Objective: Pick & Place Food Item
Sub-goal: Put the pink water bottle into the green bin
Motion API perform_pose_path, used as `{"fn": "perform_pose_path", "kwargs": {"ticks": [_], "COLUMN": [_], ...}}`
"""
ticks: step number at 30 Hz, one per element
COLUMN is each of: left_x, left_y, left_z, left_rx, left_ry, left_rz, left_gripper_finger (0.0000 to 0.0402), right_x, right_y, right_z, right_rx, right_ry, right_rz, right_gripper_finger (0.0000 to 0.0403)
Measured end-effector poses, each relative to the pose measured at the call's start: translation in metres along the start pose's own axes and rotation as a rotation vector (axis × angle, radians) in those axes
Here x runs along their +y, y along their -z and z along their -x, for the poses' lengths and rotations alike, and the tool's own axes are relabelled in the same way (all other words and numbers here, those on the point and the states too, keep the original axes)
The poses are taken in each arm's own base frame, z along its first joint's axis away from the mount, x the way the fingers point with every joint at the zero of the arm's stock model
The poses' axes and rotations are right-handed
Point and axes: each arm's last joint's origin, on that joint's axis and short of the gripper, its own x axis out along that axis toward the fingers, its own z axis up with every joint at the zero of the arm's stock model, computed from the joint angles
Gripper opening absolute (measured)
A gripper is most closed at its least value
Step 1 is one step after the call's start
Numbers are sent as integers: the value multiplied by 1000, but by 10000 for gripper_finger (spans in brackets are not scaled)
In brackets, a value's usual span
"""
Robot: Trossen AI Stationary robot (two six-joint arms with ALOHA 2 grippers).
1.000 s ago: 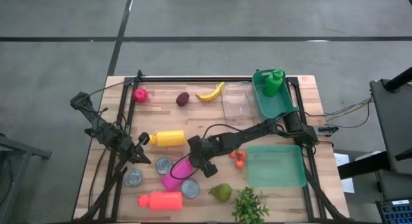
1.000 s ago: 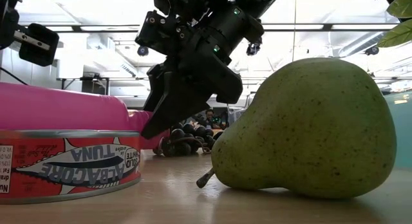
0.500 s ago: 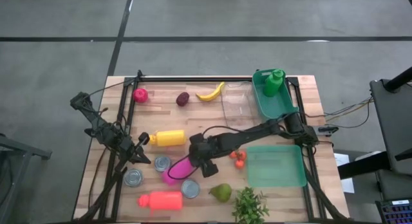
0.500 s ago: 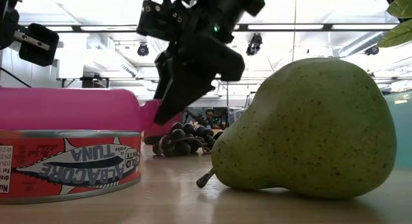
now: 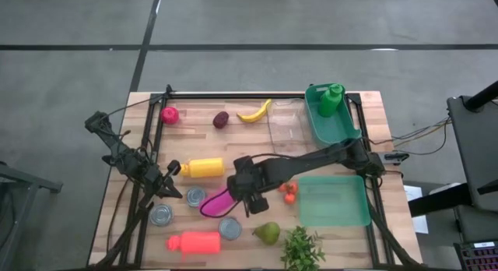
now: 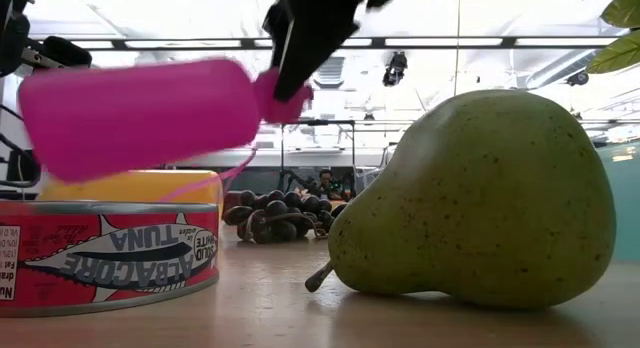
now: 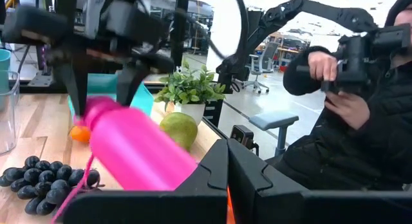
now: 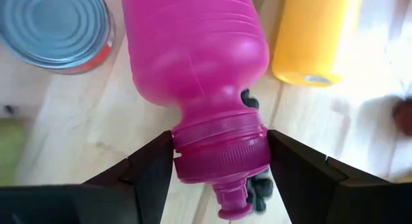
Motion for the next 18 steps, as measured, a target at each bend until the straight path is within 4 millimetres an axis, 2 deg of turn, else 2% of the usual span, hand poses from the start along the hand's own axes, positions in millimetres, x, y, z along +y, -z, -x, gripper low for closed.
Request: {"fn": "perform_pose_path", "kwargs": {"ticks": [9, 18], "left_x": [0, 0], "left_y": [0, 0], "left_z": [0, 0], "left_rx": [0, 0], "left_ry": [0, 0], "left_rz": [0, 0], "left_gripper_finger": [0, 0], "right_x": [-7, -7], "right_y": [6, 21], "right_z": [39, 53], "right_rx": [128, 304], "right_ry": [-6, 8], "right_rz": [-151, -295], "right_gripper_finger": [230, 230]}}
